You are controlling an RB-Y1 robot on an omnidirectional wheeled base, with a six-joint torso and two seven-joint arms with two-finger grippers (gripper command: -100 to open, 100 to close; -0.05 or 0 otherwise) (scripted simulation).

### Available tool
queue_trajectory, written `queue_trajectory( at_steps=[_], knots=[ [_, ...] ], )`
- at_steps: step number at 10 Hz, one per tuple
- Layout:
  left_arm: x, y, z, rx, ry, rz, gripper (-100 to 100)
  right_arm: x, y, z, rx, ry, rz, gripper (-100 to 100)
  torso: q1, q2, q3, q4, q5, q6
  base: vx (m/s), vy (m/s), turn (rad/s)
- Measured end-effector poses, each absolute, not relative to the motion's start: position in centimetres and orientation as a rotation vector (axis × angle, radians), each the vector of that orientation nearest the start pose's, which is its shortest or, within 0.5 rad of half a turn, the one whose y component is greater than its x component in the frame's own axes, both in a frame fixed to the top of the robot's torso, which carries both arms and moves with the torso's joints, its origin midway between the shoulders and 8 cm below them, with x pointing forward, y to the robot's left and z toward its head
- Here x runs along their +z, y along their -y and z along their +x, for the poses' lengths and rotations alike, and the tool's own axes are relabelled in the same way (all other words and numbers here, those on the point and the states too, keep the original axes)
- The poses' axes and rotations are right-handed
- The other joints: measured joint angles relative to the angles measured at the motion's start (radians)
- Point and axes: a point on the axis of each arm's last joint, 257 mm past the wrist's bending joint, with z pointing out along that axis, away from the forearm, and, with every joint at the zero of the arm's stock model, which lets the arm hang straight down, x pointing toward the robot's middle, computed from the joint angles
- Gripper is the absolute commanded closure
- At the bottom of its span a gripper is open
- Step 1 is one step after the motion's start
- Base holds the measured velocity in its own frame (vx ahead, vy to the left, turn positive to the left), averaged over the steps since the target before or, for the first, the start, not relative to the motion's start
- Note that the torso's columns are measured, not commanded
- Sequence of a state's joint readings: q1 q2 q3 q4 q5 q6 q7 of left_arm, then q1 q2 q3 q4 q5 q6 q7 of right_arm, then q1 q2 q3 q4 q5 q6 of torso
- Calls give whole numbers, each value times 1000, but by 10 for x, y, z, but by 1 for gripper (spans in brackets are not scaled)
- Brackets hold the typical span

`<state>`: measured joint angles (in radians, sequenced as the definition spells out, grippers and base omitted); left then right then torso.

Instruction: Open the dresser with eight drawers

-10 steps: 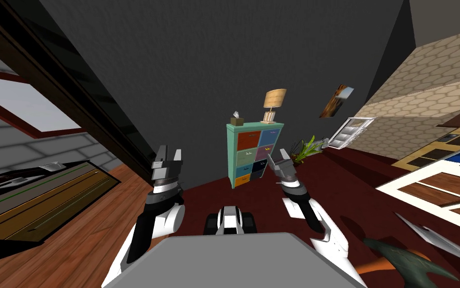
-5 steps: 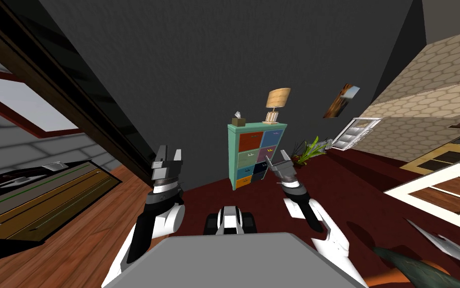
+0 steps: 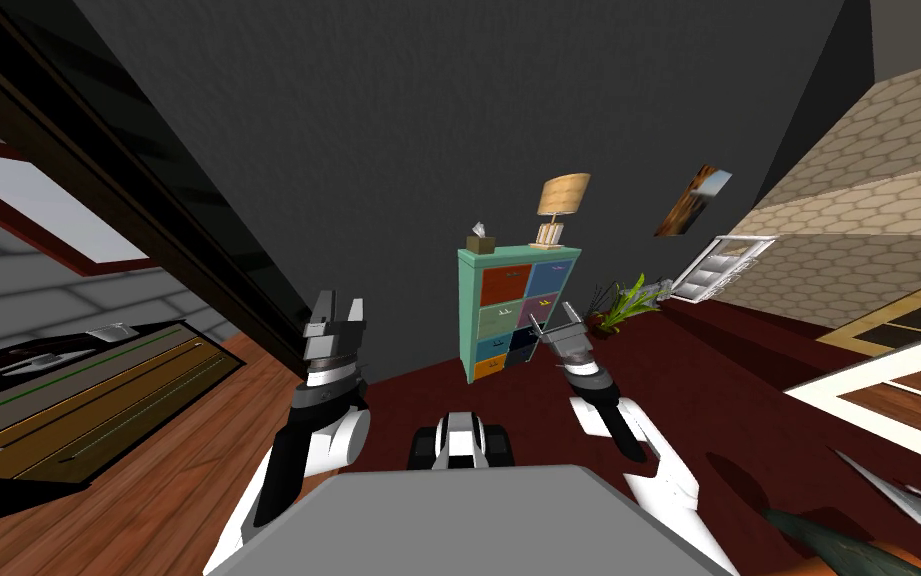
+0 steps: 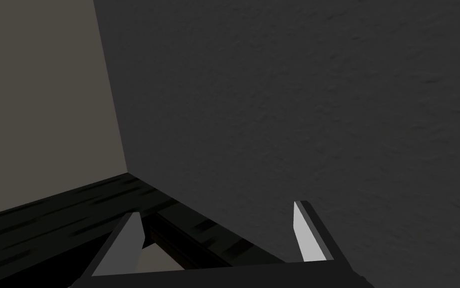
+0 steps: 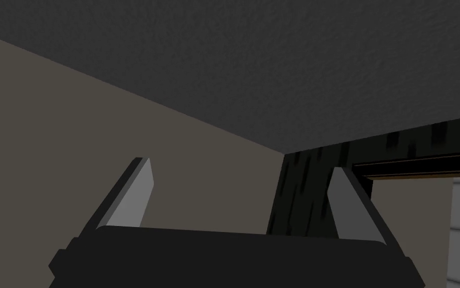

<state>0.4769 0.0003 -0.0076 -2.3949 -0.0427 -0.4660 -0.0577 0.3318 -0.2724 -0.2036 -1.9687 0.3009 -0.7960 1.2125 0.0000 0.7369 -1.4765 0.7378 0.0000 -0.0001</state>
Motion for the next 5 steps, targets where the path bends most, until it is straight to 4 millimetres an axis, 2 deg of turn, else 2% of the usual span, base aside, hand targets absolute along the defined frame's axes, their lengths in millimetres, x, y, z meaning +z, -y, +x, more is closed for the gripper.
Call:
queue_trajectory(
  at_steps=[5],
  knots=[
    [75,-265,326,-1256,-576,-531,0,-23,286,372,-275,-759,-473,-100,0,2,1,0,0,0,42,8,19]
  ],
)
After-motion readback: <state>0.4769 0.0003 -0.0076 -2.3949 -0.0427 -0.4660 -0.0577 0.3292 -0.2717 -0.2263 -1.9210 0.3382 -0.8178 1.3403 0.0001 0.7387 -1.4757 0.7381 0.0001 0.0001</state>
